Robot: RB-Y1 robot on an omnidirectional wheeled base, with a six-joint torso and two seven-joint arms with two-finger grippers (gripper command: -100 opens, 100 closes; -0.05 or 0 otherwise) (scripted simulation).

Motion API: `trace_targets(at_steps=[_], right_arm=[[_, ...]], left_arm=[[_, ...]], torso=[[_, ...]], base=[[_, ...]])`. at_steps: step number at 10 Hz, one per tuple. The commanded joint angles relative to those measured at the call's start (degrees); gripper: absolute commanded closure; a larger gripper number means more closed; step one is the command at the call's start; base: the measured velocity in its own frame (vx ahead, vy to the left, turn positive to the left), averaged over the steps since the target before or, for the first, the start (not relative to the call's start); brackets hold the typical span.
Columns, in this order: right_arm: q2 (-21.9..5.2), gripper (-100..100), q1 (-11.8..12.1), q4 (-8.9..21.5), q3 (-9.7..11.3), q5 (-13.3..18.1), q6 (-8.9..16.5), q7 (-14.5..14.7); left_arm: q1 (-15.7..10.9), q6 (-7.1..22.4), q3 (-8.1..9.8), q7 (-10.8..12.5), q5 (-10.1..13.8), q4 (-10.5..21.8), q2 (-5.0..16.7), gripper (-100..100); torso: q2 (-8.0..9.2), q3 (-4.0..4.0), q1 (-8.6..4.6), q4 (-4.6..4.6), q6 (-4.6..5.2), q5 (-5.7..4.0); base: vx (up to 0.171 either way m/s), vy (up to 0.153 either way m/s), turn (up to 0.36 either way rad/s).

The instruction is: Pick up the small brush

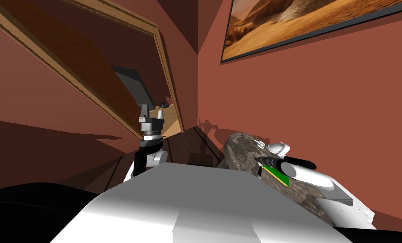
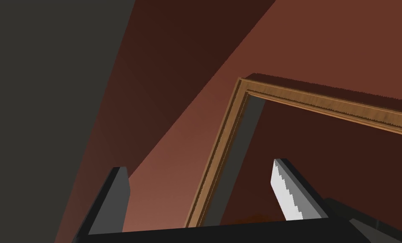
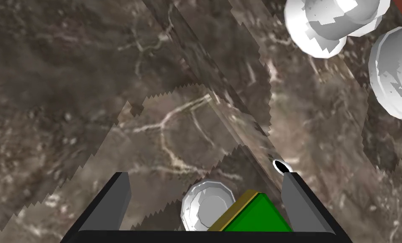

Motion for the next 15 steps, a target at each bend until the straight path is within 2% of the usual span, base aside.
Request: trace_targets(at_steps=[1, 2, 3, 4, 5, 6, 7, 8, 9, 10, 11, 12, 13, 14, 15], right_arm=[[-0.6, -100, -0.1, 1.4, -0.6, -1.5, 2.5, -1.0], [-1.3, -100, -0.4, 3.3, -1.4, -3.6, 4.6, -3.4], [-1.3, -100, -0.4, 3.3, -1.4, -3.6, 6.0, -3.4], [-1.9, -100, -0.7, 5.2, -2.2, -5.6, 7.7, -5.6], [-1.9, -100, -0.7, 5.2, -2.2, -5.6, 9.1, -5.6], [-1.9, -100, -0.7, 5.2, -2.2, -5.6, 9.4, -5.6], [-2.4, -100, -1.0, 6.9, -2.9, -7.5, 11.7, -7.7], [-2.4, -100, -1.0, 6.9, -2.9, -7.5, 12.6, -7.7], [-2.8, -100, -1.2, 8.6, -3.6, -9.3, 14.3, -9.7], [-2.8, -100, -1.2, 8.6, -3.6, -9.3, 15.7, -9.7], [-3.3, -100, -1.5, 10.2, -4.3, -11.0, 17.4, -11.6], [-3.3, -100, -1.5, 10.2, -4.3, -11.0, 18.6, -11.6], [-3.7, -100, -1.7, 11.6, -4.9, -12.6, 20.5, -13.3], [-3.7, -100, -1.7, 11.6, -4.9, -12.6, 21.3, -13.3], [-4.1, -100, -1.9, 12.9, -5.4, -14.0, 23.4, -14.9]], left_arm=[[0.0, 0.0, 0.0, 0.0, 0.0, 0.0, 0.0, 0], [0.0, 0.0, 0.0, 0.0, 0.0, 0.0, 0.0, 0], [0.0, 0.0, 0.0, 0.0, 0.0, 0.0, 0.0, 0], [0.0, 0.0, 0.0, 0.0, 0.0, 0.0, 0.0, 0], [0.0, 0.0, 0.0, 0.0, 0.0, 0.0, 0.0, 0], [0.0, 0.0, 0.0, 0.0, 0.0, 0.0, 0.0, 0], [0.0, 0.0, 0.0, 0.0, 0.0, 0.0, 0.0, 0], [0.0, 0.0, 0.0, 0.0, 0.0, 0.0, 0.0, 0], [0.0, 0.0, 0.0, 0.0, 0.0, 0.0, 0.0, 0], [0.0, 0.0, 0.0, 0.0, 0.0, 0.0, 0.0, 0], [0.0, 0.0, 0.0, 0.0, 0.0, 0.0, 0.0, 0], [0.0, 0.0, 0.0, 0.0, 0.0, 0.0, 0.0, 0], [0.0, 0.0, 0.0, 0.0, 0.0, 0.0, 0.0, 0], [0.0, 0.0, 0.0, 0.0, 0.0, 0.0, 0.0, 0], [0.0, 0.0, 0.0, 0.0, 0.0, 0.0, 0.0, 0]], torso=[[0.0, 0.0, 0.0, 0.0, 0.0, 0.0], [0.01, 0.0, 0.02, 0.0, -0.03, 0.01], [-0.03, -0.02, 0.05, -0.01, -0.01, 0.01], [-0.04, -0.03, 0.07, -0.01, -0.04, 0.02], [-0.08, -0.05, 0.08, -0.02, -0.02, 0.02], [-0.05, -0.03, 0.11, -0.01, -0.04, 0.03], [0.04, 0.02, 0.02, 0.0, -0.05, 0.01], [0.02, 0.01, 0.04, 0.0, -0.02, 0.01], [0.0, 0.0, 0.03, 0.0, -0.04, 0.01], [-0.02, -0.02, 0.08, -0.01, -0.02, 0.02], [-0.02, -0.01, 0.04, -0.01, -0.05, 0.02], [-0.03, -0.02, 0.08, -0.01, -0.02, 0.02], [0.0, 0.0, 0.05, 0.0, -0.06, 0.02], [-0.01, -0.01, 0.05, -0.01, -0.03, 0.02], [0.01, 0.0, 0.02, 0.0, -0.06, 0.01]], base=[[0.046, 0.043, -0.085], [0.061, 0.05, -0.121], [0.062, 0.056, -0.077], [0.068, 0.059, -0.107], [0.056, 0.064, -0.079], [0.023, 0.034, -0.001], [0.042, 0.045, -0.107], [0.049, 0.047, -0.077], [0.056, 0.058, -0.123], [0.051, 0.046, -0.065], [0.055, 0.057, -0.111], [0.041, 0.05, -0.052], [0.05, 0.051, -0.093], [0.041, 0.043, -0.056], [0.04, 0.042, -0.085]])
